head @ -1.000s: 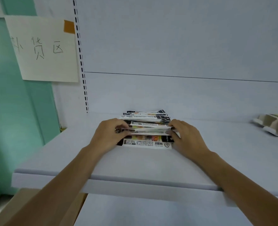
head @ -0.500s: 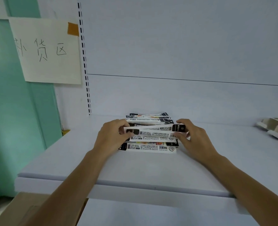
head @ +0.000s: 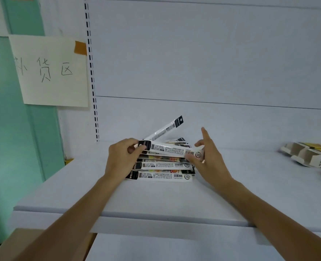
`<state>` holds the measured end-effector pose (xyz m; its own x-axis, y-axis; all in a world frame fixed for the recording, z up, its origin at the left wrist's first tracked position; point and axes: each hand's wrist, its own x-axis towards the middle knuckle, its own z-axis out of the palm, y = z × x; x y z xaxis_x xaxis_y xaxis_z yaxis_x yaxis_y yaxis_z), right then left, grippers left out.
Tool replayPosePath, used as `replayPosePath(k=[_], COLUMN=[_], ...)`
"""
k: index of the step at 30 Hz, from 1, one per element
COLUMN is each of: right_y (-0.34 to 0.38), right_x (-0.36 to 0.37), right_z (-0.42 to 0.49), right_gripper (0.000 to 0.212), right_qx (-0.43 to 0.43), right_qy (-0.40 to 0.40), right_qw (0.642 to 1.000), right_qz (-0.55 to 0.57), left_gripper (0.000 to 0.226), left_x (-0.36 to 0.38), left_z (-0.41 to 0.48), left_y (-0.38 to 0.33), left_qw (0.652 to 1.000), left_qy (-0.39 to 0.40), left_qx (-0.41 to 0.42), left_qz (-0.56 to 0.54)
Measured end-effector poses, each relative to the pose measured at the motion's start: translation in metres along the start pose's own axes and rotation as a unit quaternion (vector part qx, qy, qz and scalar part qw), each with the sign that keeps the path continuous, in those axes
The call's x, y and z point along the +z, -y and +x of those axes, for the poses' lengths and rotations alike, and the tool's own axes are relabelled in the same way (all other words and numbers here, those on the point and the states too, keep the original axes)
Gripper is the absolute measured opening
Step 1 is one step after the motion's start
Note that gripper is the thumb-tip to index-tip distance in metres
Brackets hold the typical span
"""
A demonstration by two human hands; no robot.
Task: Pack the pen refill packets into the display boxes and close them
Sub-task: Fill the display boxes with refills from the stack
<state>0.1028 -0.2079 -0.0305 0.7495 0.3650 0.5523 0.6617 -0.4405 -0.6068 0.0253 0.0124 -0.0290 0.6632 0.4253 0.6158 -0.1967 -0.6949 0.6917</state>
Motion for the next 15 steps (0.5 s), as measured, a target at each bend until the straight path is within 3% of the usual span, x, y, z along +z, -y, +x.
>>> replayPosePath(k=[2, 4, 5, 7, 10, 13, 15], right_y=[0.005, 0.013, 0.017, 0.022, 0.034, 0.05, 0.063], right_x=[-0.002, -0.005, -0.007, -0.008, -0.009, -0.001, 0.01], right_z=[0.004, 0.012, 0.017, 0.028, 0.036, 0.032, 0.026], right_gripper=[0.068, 0.027, 0.018, 0.019, 0.015, 0.025, 0.042], right_qx=[0.015, -0.057, -0.094, -0.124, -0.063, 0.026, 0.034], right_qy=[0.069, 0.124, 0.117, 0.065, -0.012, 0.023, 0.071], right_qw=[0.997, 0.986, 0.977, 0.97, 0.994, 0.998, 0.995], right_qz=[0.025, -0.092, -0.153, -0.199, -0.092, 0.044, 0.058], left_gripper=[0.006, 0.009, 0.013, 0.018, 0.015, 0.015, 0.014], left_x=[-0.001, -0.002, -0.003, -0.004, -0.005, -0.003, 0.005], left_z=[0.0, -0.001, -0.001, -0.001, -0.005, -0.016, -0.028], left_y=[-0.004, -0.007, -0.009, -0.012, -0.021, -0.035, -0.045], left_qw=[1.0, 1.0, 0.999, 0.997, 0.989, 0.985, 0.991], left_qy=[-0.013, 0.001, 0.004, -0.007, -0.033, -0.017, 0.027], left_qx=[-0.02, -0.026, -0.038, -0.073, -0.106, -0.121, -0.098], left_qz=[-0.015, -0.006, -0.008, -0.031, -0.094, -0.119, -0.083])
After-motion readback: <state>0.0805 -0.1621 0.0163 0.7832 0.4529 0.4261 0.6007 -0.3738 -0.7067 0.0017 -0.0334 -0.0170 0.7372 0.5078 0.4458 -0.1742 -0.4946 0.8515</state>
